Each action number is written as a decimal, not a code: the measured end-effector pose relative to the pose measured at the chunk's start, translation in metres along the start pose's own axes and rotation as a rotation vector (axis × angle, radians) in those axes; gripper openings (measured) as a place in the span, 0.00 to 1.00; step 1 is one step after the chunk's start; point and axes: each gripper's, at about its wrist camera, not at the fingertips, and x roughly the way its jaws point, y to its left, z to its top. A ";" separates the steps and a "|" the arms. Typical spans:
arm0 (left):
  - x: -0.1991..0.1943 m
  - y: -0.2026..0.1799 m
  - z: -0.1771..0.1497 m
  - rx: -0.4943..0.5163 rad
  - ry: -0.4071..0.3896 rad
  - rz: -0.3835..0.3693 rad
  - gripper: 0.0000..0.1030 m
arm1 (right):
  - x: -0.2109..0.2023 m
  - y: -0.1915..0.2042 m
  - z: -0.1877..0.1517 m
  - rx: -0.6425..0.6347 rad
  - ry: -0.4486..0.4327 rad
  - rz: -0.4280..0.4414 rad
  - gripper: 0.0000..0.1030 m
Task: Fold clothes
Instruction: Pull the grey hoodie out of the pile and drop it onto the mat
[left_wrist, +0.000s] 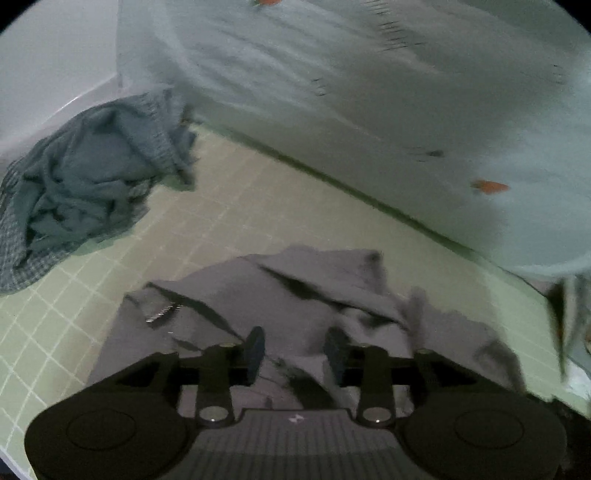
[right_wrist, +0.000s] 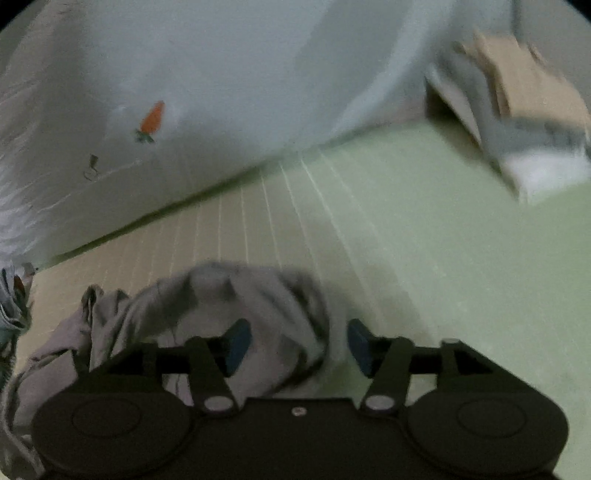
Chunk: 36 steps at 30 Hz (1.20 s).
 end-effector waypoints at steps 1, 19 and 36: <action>0.004 0.003 0.001 -0.007 0.009 0.013 0.53 | 0.004 0.000 -0.005 0.029 0.019 0.009 0.70; 0.025 0.035 -0.013 -0.080 0.099 0.156 0.55 | 0.037 0.085 0.121 -0.158 -0.249 -0.066 0.43; -0.020 0.041 -0.042 0.035 0.072 0.142 0.64 | -0.009 0.173 -0.072 -0.250 -0.024 0.176 0.78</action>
